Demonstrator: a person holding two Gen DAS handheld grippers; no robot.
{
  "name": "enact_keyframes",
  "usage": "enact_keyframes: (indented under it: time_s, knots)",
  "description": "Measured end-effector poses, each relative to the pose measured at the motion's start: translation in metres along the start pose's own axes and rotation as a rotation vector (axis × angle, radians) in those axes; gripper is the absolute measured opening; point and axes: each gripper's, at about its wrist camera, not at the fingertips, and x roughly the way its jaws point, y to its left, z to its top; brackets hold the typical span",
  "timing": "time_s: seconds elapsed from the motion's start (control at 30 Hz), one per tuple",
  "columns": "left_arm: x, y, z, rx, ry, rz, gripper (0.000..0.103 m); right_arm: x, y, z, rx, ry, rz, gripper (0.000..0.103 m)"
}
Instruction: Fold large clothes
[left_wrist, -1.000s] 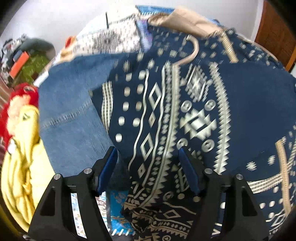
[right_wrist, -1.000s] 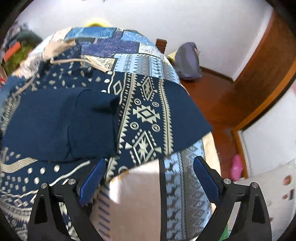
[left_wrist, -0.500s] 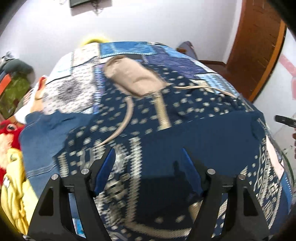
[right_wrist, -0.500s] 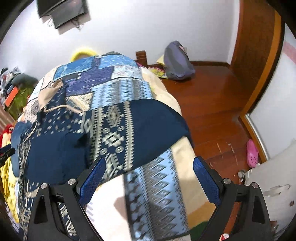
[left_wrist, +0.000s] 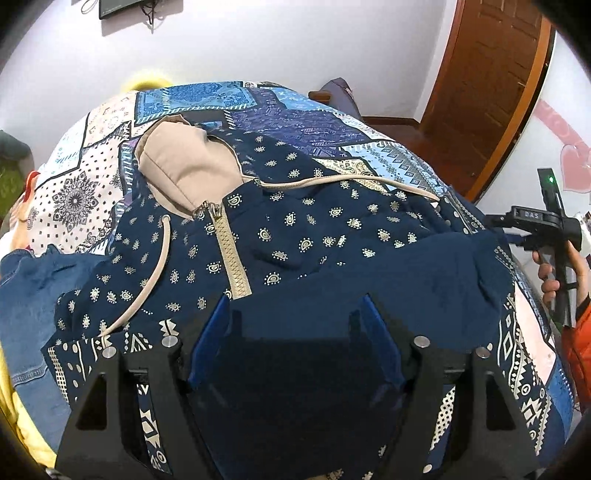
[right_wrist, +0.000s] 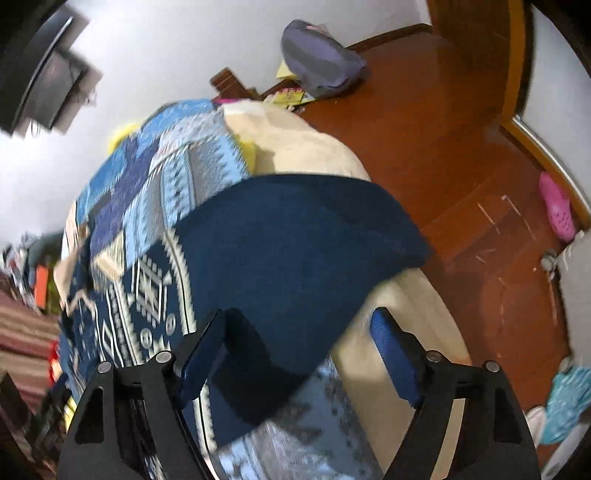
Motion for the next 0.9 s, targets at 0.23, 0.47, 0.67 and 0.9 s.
enact_keyframes:
  time_s: [0.23,0.47,0.67,0.9]
  knots:
    - [0.000,-0.001,-0.008,0.002,0.026,0.013,0.072,-0.003,0.013,0.013,-0.052,-0.091,-0.071,0.010]
    - [-0.022,-0.007,-0.011,0.026,0.012,0.031,0.072,-0.065,0.041,-0.010,-0.145,-0.229,-0.032,0.006]
    - [-0.056,-0.012,-0.007,0.028,-0.046,0.022,0.072,-0.133,0.085,-0.037,-0.244,-0.345,0.033,0.006]
    - [-0.091,-0.014,-0.007,0.038,-0.110,0.008,0.073,-0.192,0.165,-0.067,-0.428,-0.407,0.139,0.006]
